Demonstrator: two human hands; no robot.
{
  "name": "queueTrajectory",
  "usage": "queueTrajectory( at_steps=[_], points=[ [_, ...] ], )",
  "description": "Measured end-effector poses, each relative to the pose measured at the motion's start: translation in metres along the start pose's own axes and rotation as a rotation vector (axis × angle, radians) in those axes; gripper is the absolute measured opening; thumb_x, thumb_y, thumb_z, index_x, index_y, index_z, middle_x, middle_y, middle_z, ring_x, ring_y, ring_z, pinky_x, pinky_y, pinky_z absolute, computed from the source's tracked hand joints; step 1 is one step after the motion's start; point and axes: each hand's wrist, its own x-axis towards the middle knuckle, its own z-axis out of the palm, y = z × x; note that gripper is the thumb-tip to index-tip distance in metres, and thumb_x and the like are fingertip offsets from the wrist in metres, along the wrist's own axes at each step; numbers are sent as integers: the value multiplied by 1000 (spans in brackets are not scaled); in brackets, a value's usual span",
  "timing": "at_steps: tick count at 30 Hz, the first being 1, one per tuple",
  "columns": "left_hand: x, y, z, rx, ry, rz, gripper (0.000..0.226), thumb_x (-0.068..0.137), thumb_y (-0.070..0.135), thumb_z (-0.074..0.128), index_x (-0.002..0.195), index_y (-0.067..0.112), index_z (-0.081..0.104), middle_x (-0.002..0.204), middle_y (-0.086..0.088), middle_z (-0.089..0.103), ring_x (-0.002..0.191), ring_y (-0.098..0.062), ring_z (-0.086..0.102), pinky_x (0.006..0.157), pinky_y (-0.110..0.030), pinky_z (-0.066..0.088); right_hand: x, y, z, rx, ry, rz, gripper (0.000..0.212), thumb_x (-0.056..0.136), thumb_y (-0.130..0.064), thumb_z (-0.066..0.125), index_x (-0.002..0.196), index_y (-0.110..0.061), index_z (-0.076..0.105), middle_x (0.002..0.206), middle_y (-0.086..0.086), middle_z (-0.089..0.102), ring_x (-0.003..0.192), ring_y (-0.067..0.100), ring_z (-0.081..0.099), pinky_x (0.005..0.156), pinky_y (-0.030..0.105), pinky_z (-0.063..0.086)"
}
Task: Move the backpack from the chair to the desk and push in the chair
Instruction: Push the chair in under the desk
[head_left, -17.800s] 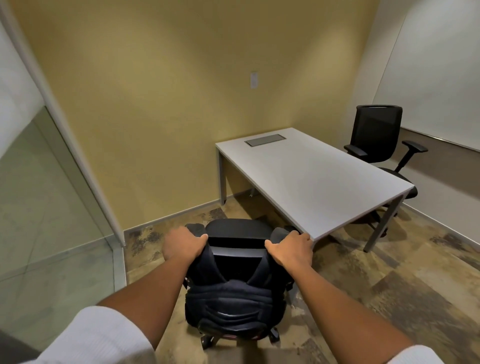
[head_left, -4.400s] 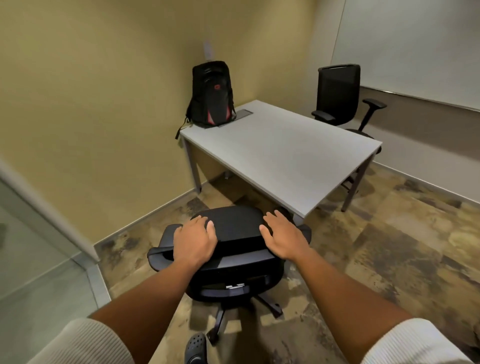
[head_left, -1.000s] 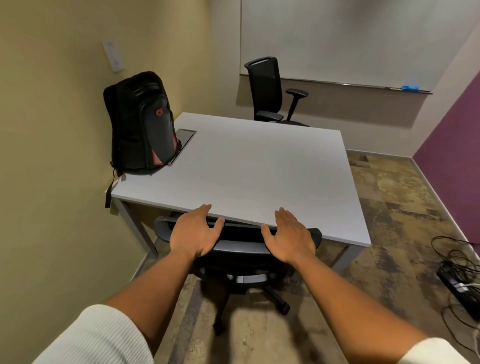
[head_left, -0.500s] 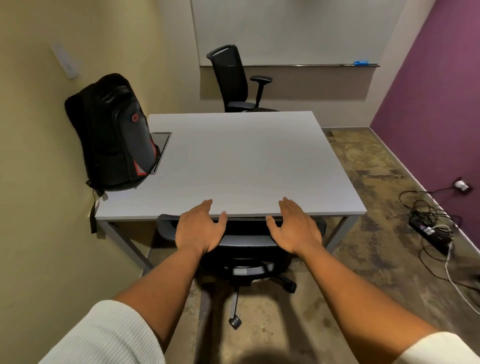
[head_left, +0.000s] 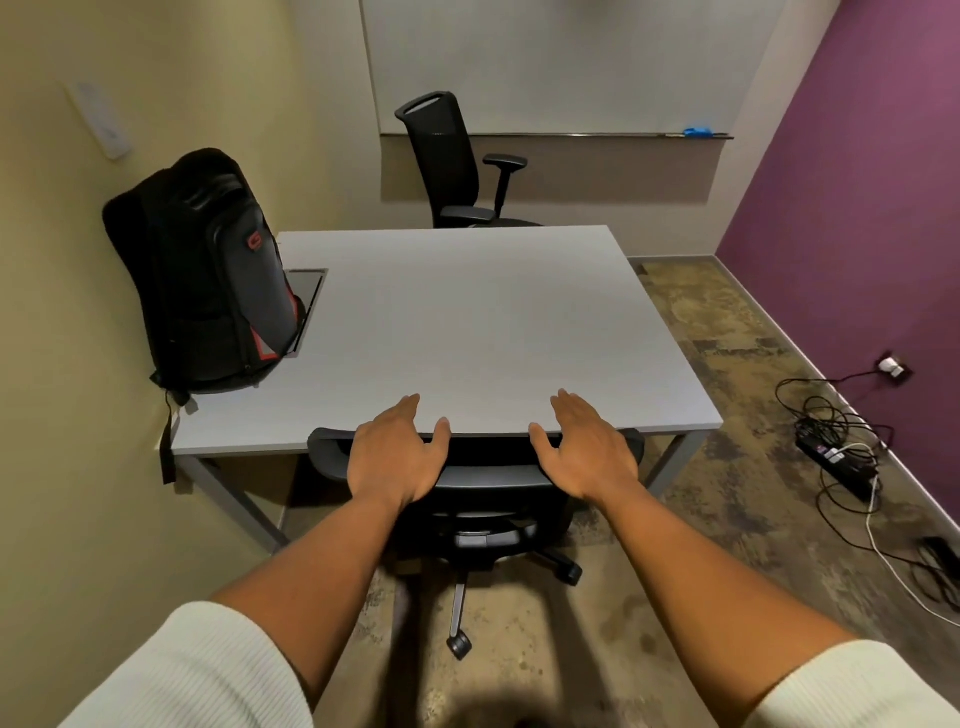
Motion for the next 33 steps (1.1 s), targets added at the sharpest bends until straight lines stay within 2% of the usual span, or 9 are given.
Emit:
queueTrajectory(
  at_steps=[23,33],
  points=[
    [60,-3,5,10,42,-67,66,93,59,39,148,22,41,150,-2,48,135,-27,46,109,-44,38,69,-1,3,-1,15,-66,71,97,-60,22,152,-15,27,161,3,22,148,18,14,118,38,19],
    [73,-1,5,-5,37,-65,66,93,57,40,148,21,40,149,-2,48,134,-27,46,110,-44,37,85,0,2,-1,5,-62,70,98,-59,25,152,-16,27,162,2,22,148,17,13,117,37,19]
  ],
)
